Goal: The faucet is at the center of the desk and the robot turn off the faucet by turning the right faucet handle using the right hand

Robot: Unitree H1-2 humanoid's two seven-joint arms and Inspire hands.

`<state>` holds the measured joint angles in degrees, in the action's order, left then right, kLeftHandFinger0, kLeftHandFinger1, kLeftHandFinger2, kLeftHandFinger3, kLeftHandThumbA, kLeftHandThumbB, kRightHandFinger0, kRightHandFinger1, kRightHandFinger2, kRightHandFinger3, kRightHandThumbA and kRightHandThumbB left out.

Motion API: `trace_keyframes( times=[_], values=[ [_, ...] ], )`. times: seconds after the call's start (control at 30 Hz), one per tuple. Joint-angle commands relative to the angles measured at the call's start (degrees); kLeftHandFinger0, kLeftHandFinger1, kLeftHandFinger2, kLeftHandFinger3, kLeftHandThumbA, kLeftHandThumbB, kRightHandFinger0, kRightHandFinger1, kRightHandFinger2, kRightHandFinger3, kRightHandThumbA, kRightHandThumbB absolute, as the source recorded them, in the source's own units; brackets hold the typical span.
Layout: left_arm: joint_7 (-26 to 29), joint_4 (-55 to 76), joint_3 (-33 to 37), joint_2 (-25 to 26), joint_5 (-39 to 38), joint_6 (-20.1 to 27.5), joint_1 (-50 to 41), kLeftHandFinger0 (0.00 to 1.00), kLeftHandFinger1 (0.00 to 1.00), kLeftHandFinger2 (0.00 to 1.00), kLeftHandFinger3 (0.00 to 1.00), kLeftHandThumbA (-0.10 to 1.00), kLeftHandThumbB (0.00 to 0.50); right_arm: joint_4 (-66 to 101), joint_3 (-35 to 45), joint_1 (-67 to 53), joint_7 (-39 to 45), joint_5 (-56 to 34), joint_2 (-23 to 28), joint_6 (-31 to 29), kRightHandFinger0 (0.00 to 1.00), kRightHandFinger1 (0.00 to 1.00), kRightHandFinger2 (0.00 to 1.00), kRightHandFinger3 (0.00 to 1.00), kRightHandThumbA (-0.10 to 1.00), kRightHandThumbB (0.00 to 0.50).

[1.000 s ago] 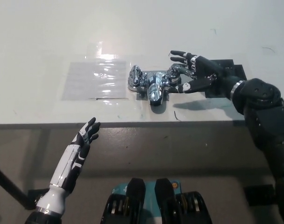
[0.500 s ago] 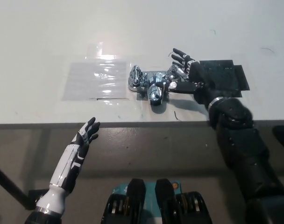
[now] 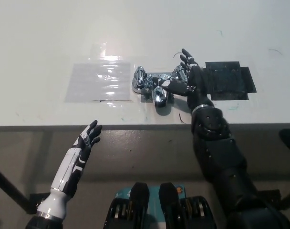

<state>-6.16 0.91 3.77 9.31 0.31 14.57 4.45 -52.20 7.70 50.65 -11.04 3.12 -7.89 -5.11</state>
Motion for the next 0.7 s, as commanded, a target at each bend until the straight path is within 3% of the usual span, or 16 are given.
trace_keyframes(
  times=[0.0,0.23,0.4,0.53,0.67],
  values=[
    [-1.2,2.8,-0.5,1.6,0.1,-0.1,1.3,1.00,1.00,1.00,1.00,0.98,0.262,5.8,-1.4,5.1,-24.1,7.8,-11.2,-6.0,1.00,1.00,1.00,1.00,1.00,0.065],
    [-1.0,2.6,-0.4,1.8,1.1,0.3,1.6,1.00,1.00,1.00,1.00,0.96,0.243,5.1,-3.2,6.2,-31.6,11.4,-12.6,-5.2,1.00,1.00,1.00,1.00,1.00,0.056],
    [-1.1,2.7,-0.2,1.8,1.6,-0.3,1.8,1.00,1.00,1.00,1.00,0.95,0.247,4.9,-3.1,6.1,-33.0,10.9,-13.3,-5.5,1.00,1.00,1.00,1.00,1.00,0.083],
    [-1.0,2.9,-0.4,2.1,1.9,-0.5,1.8,1.00,1.00,1.00,1.00,0.94,0.251,5.7,-3.2,5.1,-32.4,10.3,-12.6,-7.6,1.00,1.00,1.00,1.00,1.00,0.077],
    [-1.2,2.4,-0.4,2.4,1.6,0.0,2.2,1.00,1.00,1.00,1.00,0.94,0.246,12.3,-4.6,2.0,-31.9,12.1,-10.2,-10.4,1.00,1.00,1.00,1.00,1.00,0.123]
  ],
)
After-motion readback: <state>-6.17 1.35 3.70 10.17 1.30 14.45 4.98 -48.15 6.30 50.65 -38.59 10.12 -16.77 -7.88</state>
